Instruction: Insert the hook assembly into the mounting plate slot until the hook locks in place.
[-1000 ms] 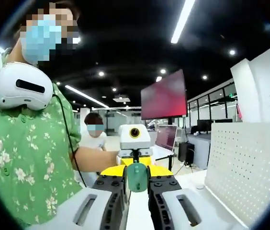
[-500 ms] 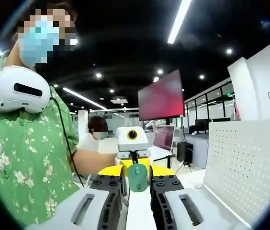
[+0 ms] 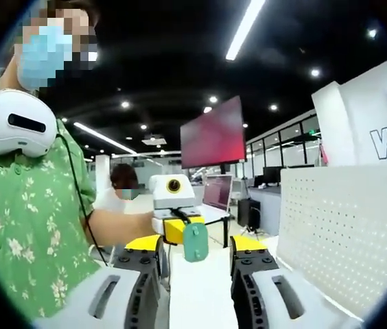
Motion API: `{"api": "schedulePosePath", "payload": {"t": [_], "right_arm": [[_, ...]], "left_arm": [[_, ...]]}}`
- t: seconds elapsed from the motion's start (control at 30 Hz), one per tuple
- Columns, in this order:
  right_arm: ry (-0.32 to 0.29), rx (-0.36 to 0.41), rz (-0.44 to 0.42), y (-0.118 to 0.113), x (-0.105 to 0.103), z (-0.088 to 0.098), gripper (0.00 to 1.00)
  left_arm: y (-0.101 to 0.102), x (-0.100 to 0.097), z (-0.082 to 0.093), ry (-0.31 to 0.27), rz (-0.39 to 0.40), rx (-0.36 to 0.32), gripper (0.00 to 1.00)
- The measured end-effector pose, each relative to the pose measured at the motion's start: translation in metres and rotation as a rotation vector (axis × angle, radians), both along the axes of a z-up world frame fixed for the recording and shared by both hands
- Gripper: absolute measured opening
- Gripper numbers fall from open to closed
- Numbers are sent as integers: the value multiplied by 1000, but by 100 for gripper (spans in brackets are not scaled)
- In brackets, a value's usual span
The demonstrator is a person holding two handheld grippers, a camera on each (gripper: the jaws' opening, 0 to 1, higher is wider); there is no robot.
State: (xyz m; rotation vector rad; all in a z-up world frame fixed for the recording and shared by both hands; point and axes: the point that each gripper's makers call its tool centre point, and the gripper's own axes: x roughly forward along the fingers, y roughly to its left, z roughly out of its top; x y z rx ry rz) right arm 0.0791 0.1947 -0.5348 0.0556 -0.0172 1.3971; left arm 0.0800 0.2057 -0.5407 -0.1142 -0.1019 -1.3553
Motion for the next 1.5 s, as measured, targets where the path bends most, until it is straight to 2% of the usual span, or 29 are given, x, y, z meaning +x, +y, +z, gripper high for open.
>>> {"api": "schedulePosePath", "payload": {"t": [0.2, 0.37, 0.47, 0.57, 0.73, 0.93, 1.07, 1.17, 1.33, 1.5], "right_arm": [[-4, -15, -101, -8, 18, -5, 46], [-11, -30, -214, -18, 36, -10, 50], [-2, -36, -268, -24, 45, -13, 51], [-19, -84, -352, -32, 58, -23, 53], [15, -91, -387, -36, 65, -31, 54], [1, -99, -475, -43, 76, -32, 59], [18, -91, -485, -45, 80, -31, 62], [20, -95, -495, -48, 82, -30, 62], [21, -93, -526, -54, 86, -28, 63], [25, -89, -538, -55, 88, -26, 63]], "left_arm": [[5, 12, -4, 17, 67, 14, 3], [12, 28, -11, 25, 164, 47, 3], [20, 39, -14, 47, 232, 39, 3], [28, 47, -18, 62, 280, 40, 3], [41, 59, -23, 67, 382, 59, 3], [61, 75, -29, 75, 528, 77, 3], [74, 86, -34, 116, 597, 72, 3], [83, 93, -36, 123, 647, 72, 3], [99, 110, -36, 120, 746, 76, 3], [109, 125, -29, 111, 809, 73, 3]]}}
